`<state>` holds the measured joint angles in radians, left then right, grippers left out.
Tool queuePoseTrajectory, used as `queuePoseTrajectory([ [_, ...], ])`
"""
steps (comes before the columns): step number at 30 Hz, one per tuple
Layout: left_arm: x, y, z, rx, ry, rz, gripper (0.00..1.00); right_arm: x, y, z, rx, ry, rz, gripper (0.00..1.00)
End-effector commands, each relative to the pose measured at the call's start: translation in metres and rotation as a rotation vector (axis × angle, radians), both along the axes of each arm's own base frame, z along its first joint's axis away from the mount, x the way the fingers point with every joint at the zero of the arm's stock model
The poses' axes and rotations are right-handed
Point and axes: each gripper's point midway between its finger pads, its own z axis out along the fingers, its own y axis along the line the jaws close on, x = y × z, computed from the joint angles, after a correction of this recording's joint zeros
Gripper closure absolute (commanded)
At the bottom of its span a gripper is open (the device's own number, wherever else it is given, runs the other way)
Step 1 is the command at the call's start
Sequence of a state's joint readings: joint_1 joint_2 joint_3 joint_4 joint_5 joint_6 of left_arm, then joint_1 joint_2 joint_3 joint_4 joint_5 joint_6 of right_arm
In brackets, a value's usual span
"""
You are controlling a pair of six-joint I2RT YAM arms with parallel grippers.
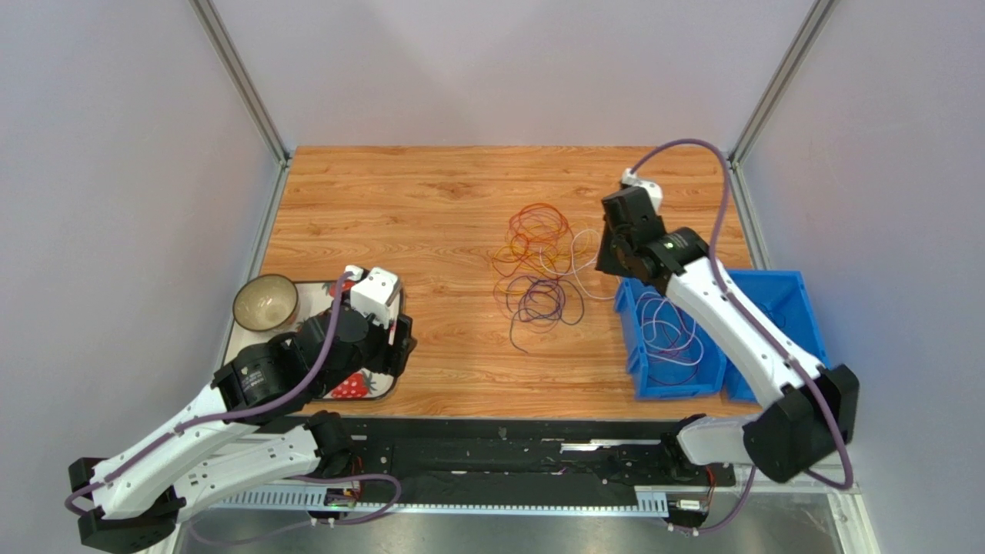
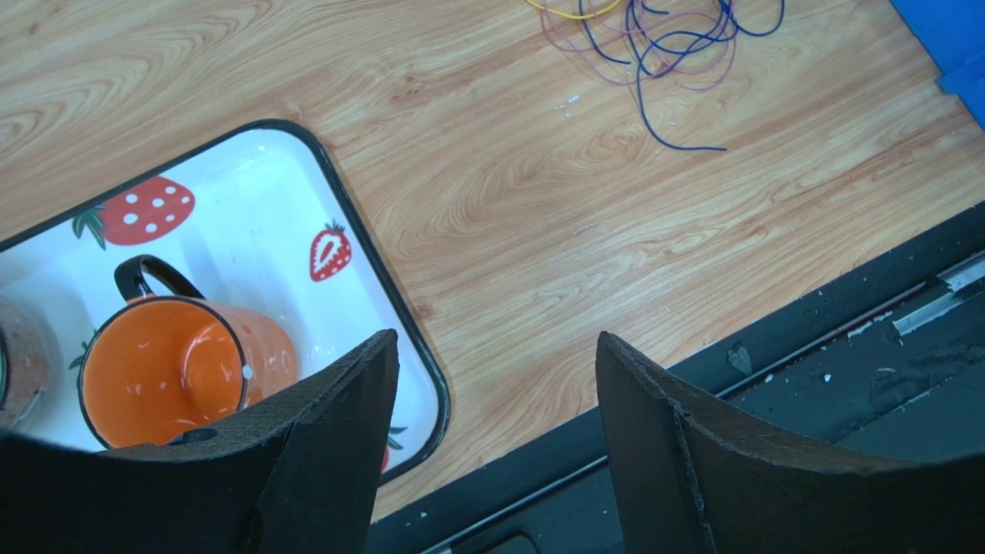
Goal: Untangle the cables
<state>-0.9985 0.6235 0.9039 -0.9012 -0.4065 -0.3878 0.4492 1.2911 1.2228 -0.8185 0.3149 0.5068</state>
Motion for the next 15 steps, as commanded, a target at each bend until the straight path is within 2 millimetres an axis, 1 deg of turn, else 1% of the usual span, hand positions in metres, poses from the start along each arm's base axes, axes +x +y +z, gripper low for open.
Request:
queuePoseTrajectory([
  [1, 0.002, 0.001, 0.003, -0.015, -0.007, 0.019, 0.29, 0.018, 0.055, -0.002, 0.029, 0.016, 0.158, 0.73],
  [2, 0.002, 0.002, 0.003, -0.013, -0.008, 0.020, 0.29, 0.022, 0.065, -0.017, 0.006, 0.058, 0.179, 0.73],
  [3, 0.002, 0.002, 0.004, -0.018, -0.010, 0.022, 0.29, 0.028, 0.081, -0.007, 0.008, 0.040, 0.211, 0.73],
  [4, 0.002, 0.002, 0.003, -0.013, -0.008, 0.024, 0.29, 0.029, 0.087, -0.012, -0.006, 0.061, 0.226, 0.73],
  [5, 0.002, 0.003, 0.004, -0.015, -0.010, 0.025, 0.29, 0.033, 0.096, -0.028, -0.034, 0.101, 0.247, 0.73],
  [6, 0.003, 0.004, 0.003, -0.015, -0.013, 0.031, 0.29, 0.037, 0.102, -0.030, -0.055, 0.109, 0.270, 0.73],
  [7, 0.002, 0.004, 0.004, -0.018, -0.014, 0.032, 0.29, 0.040, 0.114, -0.025, -0.058, 0.100, 0.294, 0.73],
  [8, 0.002, 0.005, 0.004, -0.018, -0.014, 0.033, 0.29, 0.044, 0.120, -0.038, -0.077, 0.130, 0.307, 0.73],
  [10, 0.003, 0.004, 0.004, -0.017, -0.015, 0.034, 0.29, 0.049, 0.131, -0.045, -0.091, 0.140, 0.331, 0.72],
  [11, 0.002, 0.004, 0.004, -0.018, -0.012, 0.032, 0.29, 0.055, 0.138, -0.051, -0.094, 0.151, 0.336, 0.72],
  [13, 0.002, 0.004, 0.003, -0.015, -0.013, 0.031, 0.30, 0.060, 0.145, -0.057, -0.096, 0.160, 0.342, 0.71],
  [15, 0.003, 0.005, 0.004, -0.017, -0.014, 0.035, 0.29, 0.066, 0.156, -0.063, -0.092, 0.168, 0.355, 0.71],
])
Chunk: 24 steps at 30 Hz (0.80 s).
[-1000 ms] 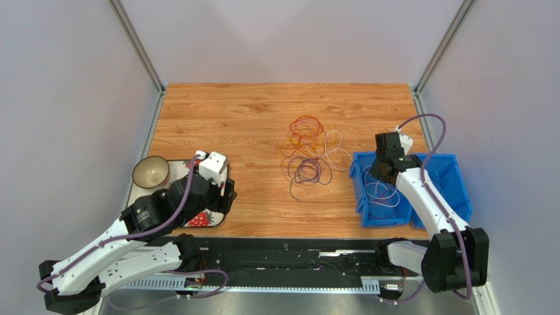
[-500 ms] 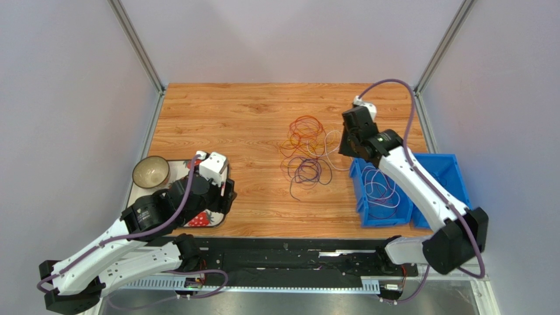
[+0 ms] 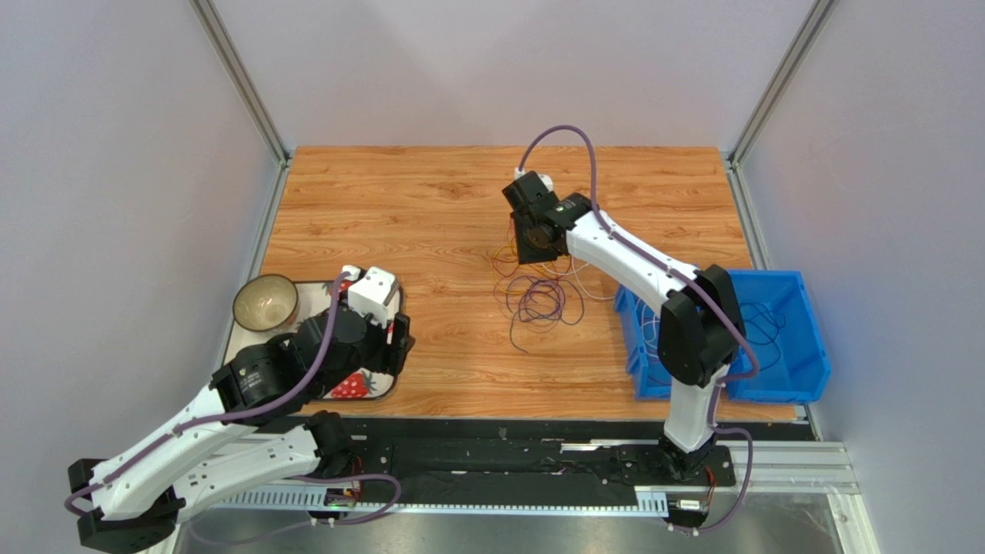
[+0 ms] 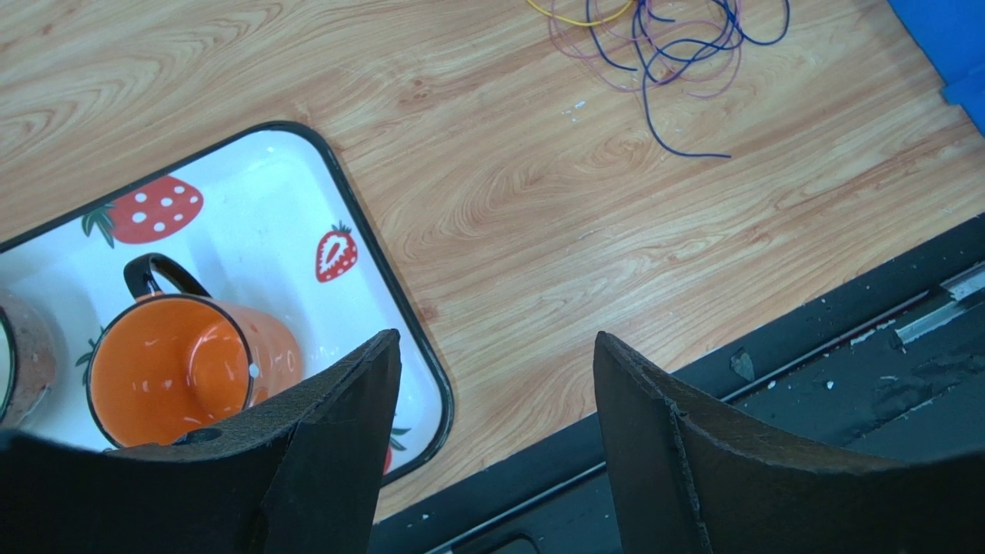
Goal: Untangle the cables
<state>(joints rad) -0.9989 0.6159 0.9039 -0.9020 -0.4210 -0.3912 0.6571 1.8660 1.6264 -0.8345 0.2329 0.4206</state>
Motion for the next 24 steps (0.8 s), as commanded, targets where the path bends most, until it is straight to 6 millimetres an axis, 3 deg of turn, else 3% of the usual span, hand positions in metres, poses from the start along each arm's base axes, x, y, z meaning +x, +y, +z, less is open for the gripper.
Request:
queuePoseTrajectory([
  [1, 0.002, 0.003, 0.003, -0.013, -0.007, 0.025, 0.28, 0.018, 0.020, 0.003, 0.010, -0.019, 0.040, 0.70],
  [5, 0.002, 0.005, 0.003, -0.015, -0.010, 0.036, 0.20, 0.029, 0.038, -0.013, -0.011, -0.004, 0.075, 0.68],
  [9, 0.002, 0.005, 0.002, -0.014, -0.007, 0.037, 0.11, 0.042, 0.051, -0.014, -0.012, -0.018, 0.091, 0.64],
  [14, 0.003, 0.004, 0.002, -0.008, -0.005, 0.038, 0.12, 0.053, 0.058, -0.028, -0.035, -0.006, 0.105, 0.63],
  [24, 0.003, 0.004, 0.000, -0.001, -0.002, 0.041, 0.12, 0.048, 0.076, -0.061, -0.024, 0.053, 0.141, 0.62],
])
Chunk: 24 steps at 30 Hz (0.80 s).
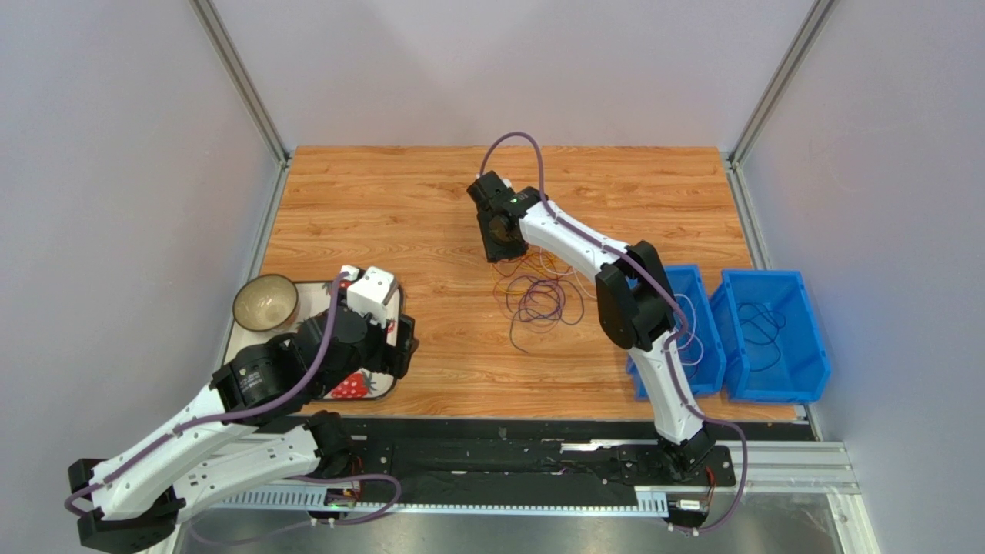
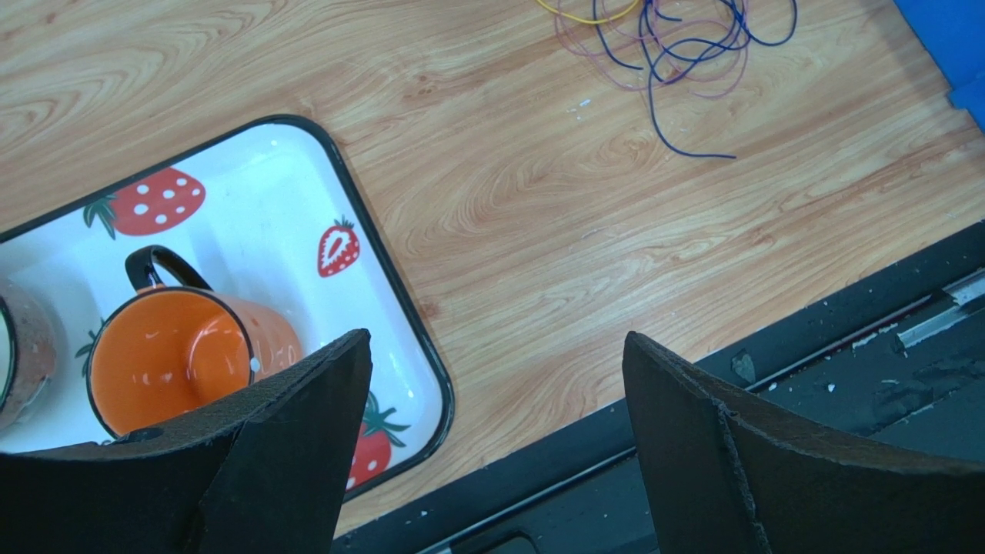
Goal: Untangle the cables
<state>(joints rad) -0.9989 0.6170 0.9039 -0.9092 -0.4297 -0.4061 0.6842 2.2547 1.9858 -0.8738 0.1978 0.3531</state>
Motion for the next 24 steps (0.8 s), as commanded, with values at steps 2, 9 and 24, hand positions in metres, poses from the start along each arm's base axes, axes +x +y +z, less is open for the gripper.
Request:
queuePoseTrajectory([
  [2, 0.003, 0.003, 0.001, 0.000, -0.009, 0.026, 0.12, 0.001, 0.020, -0.003, 0.032, -0.001, 0.042, 0.62],
  [9, 0.004, 0.003, 0.000, 0.008, -0.005, 0.027, 0.12, 0.002, 0.021, -0.010, 0.022, 0.003, 0.044, 0.62],
  [24, 0.006, 0.002, -0.003, 0.025, 0.001, 0.035, 0.13, 0.002, 0.023, 0.036, 0.028, -0.103, 0.044, 0.62],
])
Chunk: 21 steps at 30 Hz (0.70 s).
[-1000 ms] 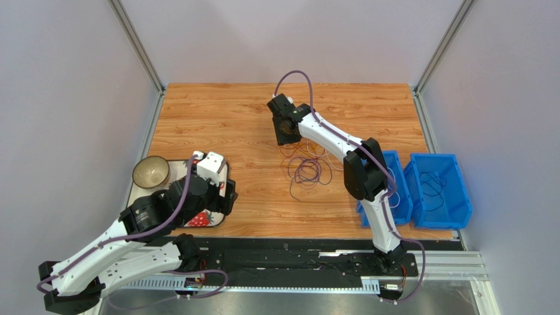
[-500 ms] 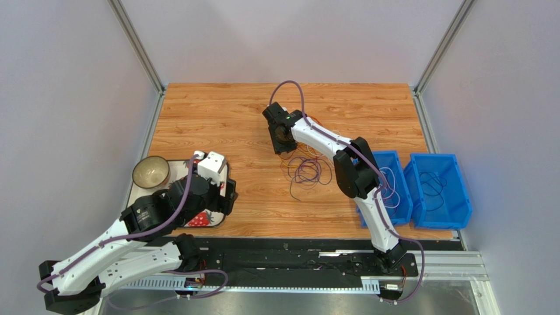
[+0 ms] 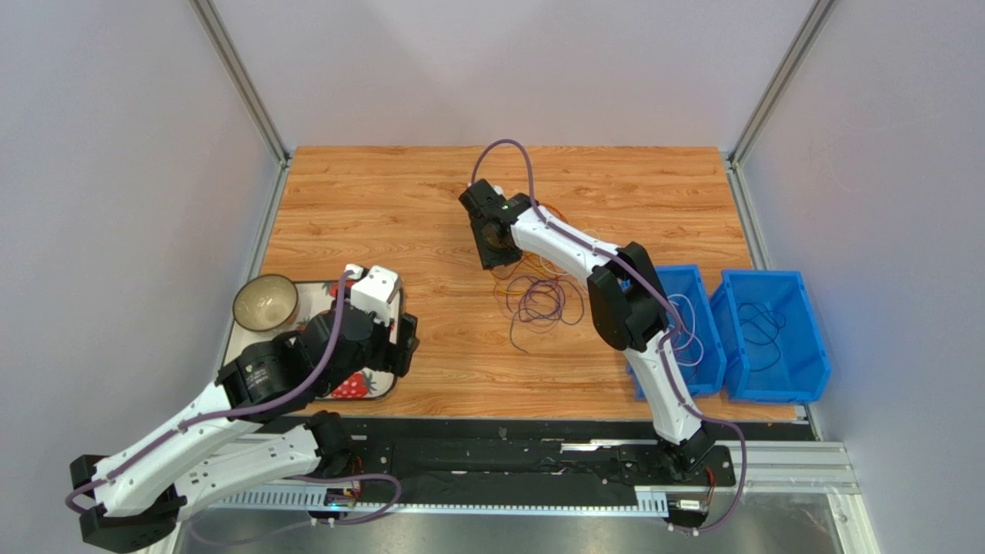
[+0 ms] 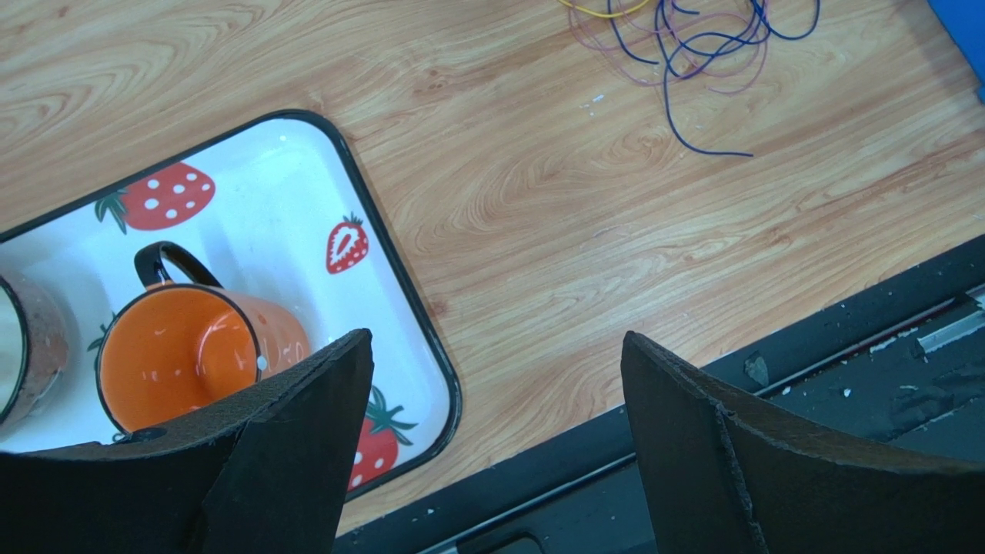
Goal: Untangle the cables
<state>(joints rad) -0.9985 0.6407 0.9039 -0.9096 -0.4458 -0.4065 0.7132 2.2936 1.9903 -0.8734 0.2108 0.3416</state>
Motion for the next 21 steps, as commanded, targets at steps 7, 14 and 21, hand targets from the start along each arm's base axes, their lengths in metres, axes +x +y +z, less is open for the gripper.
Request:
queuePoseTrajectory([
  [7, 0.003, 0.002, 0.001, 0.002, -0.003, 0.022, 0.13, 0.009, 0.027, 0.057, 0.089, -0.132, 0.038, 0.59],
  [14, 0.003, 0.002, 0.001, 0.001, -0.004, 0.023, 0.13, 0.007, 0.022, 0.026, 0.043, -0.092, 0.018, 0.63],
  [21, 0.003, 0.002, 0.001, 0.005, -0.003, 0.023, 0.13, 0.008, 0.020, 0.016, 0.018, -0.082, 0.015, 0.66],
])
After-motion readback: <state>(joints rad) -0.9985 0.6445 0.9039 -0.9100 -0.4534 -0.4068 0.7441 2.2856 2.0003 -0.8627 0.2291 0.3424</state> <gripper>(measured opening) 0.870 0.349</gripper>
